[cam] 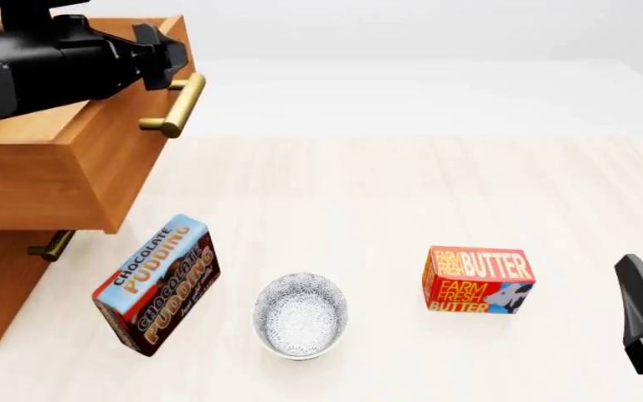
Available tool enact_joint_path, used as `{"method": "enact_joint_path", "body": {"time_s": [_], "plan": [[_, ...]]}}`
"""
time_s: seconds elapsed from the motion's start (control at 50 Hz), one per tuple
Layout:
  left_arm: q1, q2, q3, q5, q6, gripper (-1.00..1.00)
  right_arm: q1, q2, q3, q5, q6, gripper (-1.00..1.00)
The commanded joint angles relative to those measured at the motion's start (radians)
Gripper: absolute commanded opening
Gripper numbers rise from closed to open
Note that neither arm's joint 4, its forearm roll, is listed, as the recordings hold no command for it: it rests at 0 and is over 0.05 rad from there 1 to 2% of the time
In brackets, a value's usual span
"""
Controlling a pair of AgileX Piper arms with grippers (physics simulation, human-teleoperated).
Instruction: Put the bowl in the top drawer of the cabinet.
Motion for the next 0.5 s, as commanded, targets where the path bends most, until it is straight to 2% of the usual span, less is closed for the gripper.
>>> {"method": "enact_joint_path", "body": {"time_s": [0.02,0.5], "plan": [[-0.068,0.013,-0.017,-0.018,0.072,1.00,0.000,0.000,0.000,0.000,0.000,1.00],[-0.048,-0.154,-0.063,0.076,0.134,1.00,0.000,0.000,0.000,0.000,0.000,1.00]]}}
